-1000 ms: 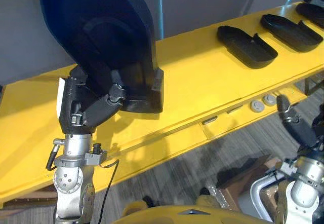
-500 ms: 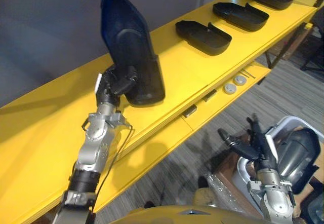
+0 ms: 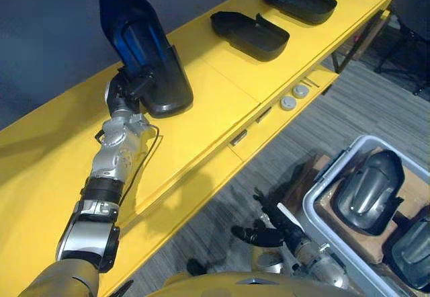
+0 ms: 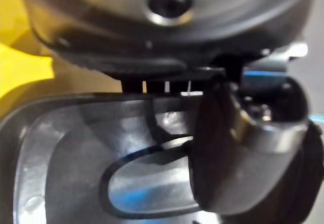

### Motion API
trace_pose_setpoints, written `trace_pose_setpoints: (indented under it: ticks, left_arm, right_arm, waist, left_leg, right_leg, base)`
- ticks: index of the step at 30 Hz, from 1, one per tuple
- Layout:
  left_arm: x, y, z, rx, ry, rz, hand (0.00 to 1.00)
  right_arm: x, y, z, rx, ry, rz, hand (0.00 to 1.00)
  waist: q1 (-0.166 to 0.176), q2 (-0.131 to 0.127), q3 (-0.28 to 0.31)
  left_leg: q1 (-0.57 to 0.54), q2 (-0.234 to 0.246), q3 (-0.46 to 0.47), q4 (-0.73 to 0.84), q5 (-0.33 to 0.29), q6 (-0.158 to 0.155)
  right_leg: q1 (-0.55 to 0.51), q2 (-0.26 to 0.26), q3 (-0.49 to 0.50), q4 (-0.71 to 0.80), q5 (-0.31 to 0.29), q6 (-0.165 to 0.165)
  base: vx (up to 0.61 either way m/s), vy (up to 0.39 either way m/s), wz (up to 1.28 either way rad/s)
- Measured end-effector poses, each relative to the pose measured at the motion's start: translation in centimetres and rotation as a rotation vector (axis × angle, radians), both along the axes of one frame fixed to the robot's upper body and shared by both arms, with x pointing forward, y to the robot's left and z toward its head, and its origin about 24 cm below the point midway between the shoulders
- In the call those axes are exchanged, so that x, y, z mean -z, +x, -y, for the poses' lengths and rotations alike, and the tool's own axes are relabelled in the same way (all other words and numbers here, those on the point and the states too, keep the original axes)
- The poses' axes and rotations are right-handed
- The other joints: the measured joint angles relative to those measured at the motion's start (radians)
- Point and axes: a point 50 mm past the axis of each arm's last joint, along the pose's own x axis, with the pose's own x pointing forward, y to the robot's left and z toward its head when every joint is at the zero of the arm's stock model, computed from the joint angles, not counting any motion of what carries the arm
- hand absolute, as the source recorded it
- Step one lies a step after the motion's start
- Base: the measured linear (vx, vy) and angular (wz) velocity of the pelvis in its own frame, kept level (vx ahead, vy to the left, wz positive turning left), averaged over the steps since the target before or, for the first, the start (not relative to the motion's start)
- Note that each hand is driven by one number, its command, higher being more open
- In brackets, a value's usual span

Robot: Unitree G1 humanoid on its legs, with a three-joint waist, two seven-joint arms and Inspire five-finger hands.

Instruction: Walk over and take three plastic housings, then place them on the shelf

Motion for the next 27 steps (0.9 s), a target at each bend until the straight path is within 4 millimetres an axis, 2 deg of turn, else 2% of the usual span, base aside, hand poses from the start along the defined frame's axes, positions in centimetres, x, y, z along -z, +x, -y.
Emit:
trace_pose_setpoints:
  ticks: [6, 10, 11, 18, 25, 27]
  left_arm:
    - [-0.4, 0.7, 0.5, 0.025, -0.017, -0.008, 0.00]
    - [-0.9, 1.4, 1.7, 0.063, 0.024, -0.019, 0.00]
    - [-1.4, 1.6, 2.0, 0.073, 0.029, -0.012, 1.00]
    - [-1.7, 1.9, 1.4, 0.076, 0.070, -0.051, 1.00]
    - [-1.3, 2.2, 1.1, 0.046, 0.087, -0.086, 1.00]
    - [-1.3, 2.3, 0.9, 0.010, 0.137, -0.094, 1.00]
  right_arm:
    - [0.1, -0.1, -0.6, 0.010, -0.005, 0.003, 1.00]
    - [0.2, 0.0, -0.6, 0.026, -0.025, 0.008, 1.00]
    - [0.3, -0.1, -0.5, 0.042, -0.033, 0.006, 1.00]
    - [-0.2, 1.1, -0.5, 0.092, -0.021, 0.052, 1.00]
    - [-0.2, 1.0, -0.7, 0.104, 0.000, 0.049, 1.00]
    - [-0.2, 1.0, -0.7, 0.111, 0.000, 0.050, 1.00]
  waist:
    - [-0.007, -0.009, 0.026]
    - [-0.011, -0.008, 0.054]
    - [-0.010, -0.007, 0.061]
    - [-0.011, -0.002, 0.076]
    - [-0.018, 0.005, 0.082]
    - [-0.024, 0.005, 0.084]
  left_leg:
    - [-0.013, 0.014, -0.001, 0.024, -0.008, -0.005]
    - [-0.068, 0.029, -0.018, 0.063, -0.013, -0.002]
    - [-0.076, 0.030, -0.026, 0.074, -0.015, -0.003]
    - [-0.092, 0.054, -0.032, 0.114, -0.030, -0.009]
    - [-0.090, 0.068, -0.037, 0.132, -0.038, -0.012]
    - [-0.091, 0.069, -0.037, 0.134, -0.039, -0.013]
  right_leg:
    - [-0.005, 0.007, 0.003, 0.002, -0.005, -0.008]
    - [-0.033, 0.010, -0.010, 0.003, 0.002, -0.009]
    - [-0.033, 0.011, -0.018, 0.003, 0.006, -0.007]
    - [-0.030, 0.026, -0.020, 0.003, 0.011, -0.012]
    - [-0.016, 0.035, -0.024, 0.002, 0.010, -0.014]
    - [-0.016, 0.035, -0.024, 0.002, 0.007, -0.019]
  base:
    - [-0.05, -0.024, -0.02]
    - [-0.04, -0.027, 0.12]
    - [-0.03, -0.023, 0.14]
    - [0.00, -0.003, 0.01]
    - [0.00, 0.000, 0.00]
    - [0.00, 0.000, 0.00]
